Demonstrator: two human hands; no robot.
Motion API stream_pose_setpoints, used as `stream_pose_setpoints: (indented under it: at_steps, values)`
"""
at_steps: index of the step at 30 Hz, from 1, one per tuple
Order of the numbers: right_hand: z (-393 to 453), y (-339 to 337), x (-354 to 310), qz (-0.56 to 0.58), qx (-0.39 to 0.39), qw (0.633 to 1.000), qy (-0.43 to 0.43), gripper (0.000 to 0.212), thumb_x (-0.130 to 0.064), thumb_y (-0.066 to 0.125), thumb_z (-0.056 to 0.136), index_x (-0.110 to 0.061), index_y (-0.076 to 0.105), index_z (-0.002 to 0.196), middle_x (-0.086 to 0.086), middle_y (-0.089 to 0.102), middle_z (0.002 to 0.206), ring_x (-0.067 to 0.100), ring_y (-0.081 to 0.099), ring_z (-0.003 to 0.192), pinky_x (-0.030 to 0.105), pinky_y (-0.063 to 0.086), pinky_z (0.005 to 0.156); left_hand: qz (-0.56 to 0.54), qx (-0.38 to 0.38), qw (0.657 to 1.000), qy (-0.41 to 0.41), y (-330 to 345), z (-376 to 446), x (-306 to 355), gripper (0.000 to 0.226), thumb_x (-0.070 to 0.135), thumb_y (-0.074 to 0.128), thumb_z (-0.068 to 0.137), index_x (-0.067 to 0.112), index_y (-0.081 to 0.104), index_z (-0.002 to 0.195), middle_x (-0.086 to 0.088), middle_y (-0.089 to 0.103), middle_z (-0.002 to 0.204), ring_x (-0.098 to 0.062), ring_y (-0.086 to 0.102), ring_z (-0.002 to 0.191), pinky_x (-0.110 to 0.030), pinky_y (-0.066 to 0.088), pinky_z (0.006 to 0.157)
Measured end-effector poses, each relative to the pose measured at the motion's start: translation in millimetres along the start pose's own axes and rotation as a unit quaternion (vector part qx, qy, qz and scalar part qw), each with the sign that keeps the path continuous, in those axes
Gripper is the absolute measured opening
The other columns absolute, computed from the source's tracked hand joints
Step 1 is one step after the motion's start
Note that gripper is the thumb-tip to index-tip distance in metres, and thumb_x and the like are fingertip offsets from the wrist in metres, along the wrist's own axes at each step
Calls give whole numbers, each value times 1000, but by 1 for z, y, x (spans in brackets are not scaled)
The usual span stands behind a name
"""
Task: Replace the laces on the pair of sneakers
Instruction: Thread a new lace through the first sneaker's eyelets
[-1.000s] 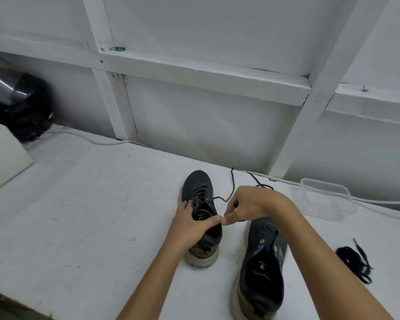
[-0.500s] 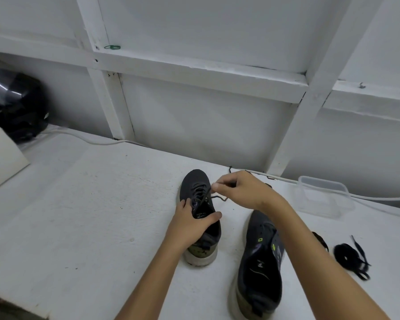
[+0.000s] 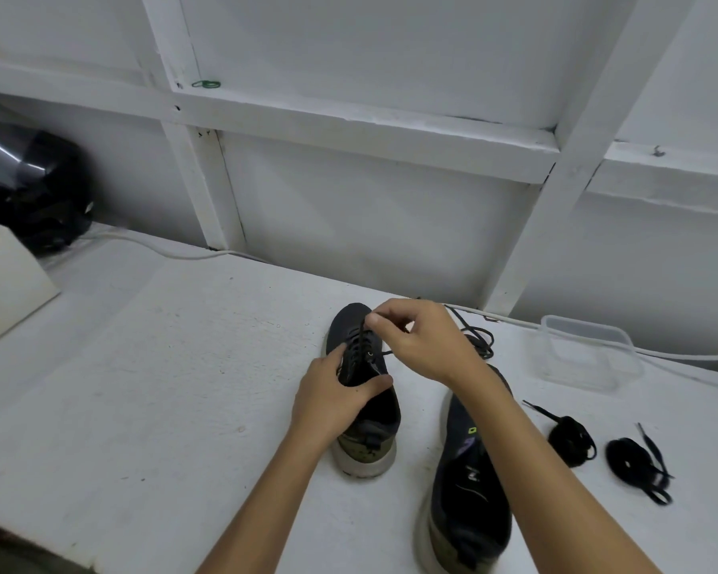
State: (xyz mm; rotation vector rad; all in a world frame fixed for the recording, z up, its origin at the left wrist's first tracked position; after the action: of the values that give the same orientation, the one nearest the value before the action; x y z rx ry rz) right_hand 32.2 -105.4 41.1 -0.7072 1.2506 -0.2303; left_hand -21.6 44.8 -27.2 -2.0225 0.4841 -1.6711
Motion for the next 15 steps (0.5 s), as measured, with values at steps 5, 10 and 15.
stream_pose_setpoints:
  at_steps: [5,10,15]
  values:
    - [7,-5,2,-77,11,997,-30,14,-36,67,94,-36,75,105,-23,73,98,-9,62,83,17,45,79,-82,116,987,72,-14,11,13,7,40,68,90,35,65,85,21,67,85,7,60,86,-6,42,66]
    - [2,-3,33,-120,-21,990,70,52,-34,66,97,-34,48,145,-16,69,117,5,60,92,31,47,94,-212,254,942,-55,-41,21,-13,14,34,57,96,25,60,86,5,71,79,-10,67,78,-23,45,63]
    - [-10,9,60,-151,-123,971,136,35,-38,64,97,-29,63,131,-7,69,123,12,61,116,32,48,101,-120,265,947,-138,-43,15,-55,13,27,58,93,16,58,87,0,63,77,-21,62,74,-28,41,54]
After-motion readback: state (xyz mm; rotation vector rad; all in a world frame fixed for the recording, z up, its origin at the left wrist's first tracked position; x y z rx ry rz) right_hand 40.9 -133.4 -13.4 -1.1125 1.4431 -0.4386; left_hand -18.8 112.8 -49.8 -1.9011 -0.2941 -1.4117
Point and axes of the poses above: each hand's wrist, its own z-axis towards the middle knuckle, its own y-axis out of the palm, x = y × z, the point moved 2 cm from there along z, towards the middle knuckle
